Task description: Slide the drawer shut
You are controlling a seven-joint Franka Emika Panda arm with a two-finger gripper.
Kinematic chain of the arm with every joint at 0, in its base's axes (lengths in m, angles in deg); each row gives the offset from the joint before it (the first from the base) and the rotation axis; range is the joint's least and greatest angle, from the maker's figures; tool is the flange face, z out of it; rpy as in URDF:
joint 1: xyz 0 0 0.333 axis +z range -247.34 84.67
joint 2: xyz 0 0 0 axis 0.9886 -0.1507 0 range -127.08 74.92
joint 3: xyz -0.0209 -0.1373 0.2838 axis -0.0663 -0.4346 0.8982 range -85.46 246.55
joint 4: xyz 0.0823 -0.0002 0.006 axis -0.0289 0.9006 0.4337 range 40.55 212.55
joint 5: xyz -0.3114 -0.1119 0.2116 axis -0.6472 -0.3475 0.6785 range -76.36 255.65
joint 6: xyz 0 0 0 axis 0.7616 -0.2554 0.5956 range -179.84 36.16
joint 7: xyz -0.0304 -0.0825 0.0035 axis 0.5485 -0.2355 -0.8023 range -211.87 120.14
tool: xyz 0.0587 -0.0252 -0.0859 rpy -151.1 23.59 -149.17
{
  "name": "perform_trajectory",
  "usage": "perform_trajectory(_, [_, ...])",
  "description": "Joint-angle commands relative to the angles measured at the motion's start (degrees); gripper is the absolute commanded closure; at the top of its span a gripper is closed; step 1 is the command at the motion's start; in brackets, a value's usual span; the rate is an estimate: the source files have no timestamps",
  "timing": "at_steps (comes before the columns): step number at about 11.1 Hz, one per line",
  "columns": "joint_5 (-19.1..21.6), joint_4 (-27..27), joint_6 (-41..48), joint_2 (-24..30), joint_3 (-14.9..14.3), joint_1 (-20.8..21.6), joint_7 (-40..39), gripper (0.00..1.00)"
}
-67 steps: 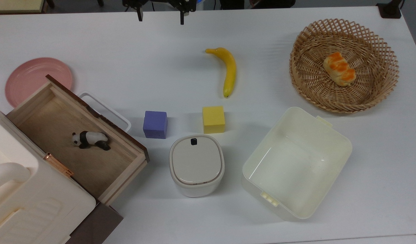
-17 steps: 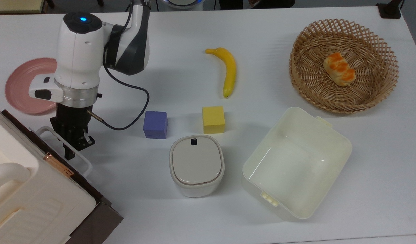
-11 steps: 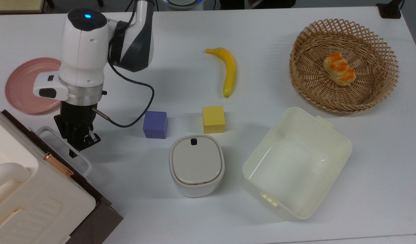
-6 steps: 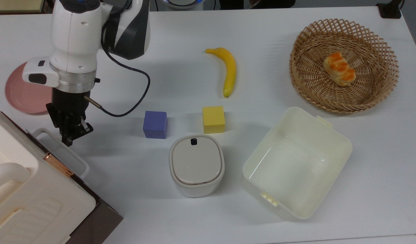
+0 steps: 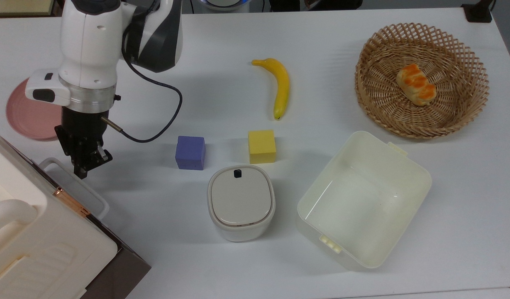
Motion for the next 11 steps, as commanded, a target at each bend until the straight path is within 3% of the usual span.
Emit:
perform_trajectory(1, [-0.07, 4.02, 9.17, 6.31, 2.85, 2.35, -7.64, 1.0])
perform_trajectory(4, [3.42, 4.02, 25.44, 13.42, 6.99, 2.71, -14.6, 1.0])
perform_trajectory(7, [9.94, 4.02, 39.86, 19.93, 6.38, 7.35, -24.27, 1.0])
perform_trajectory(9, [10.48, 4.2, 46.64, 23.19, 6.38, 10.69, -25.08, 1.0])
perform_trajectory(11, [10.48, 4.29, 51.13, 24.95, 5.86, 13.51, -25.08, 0.86])
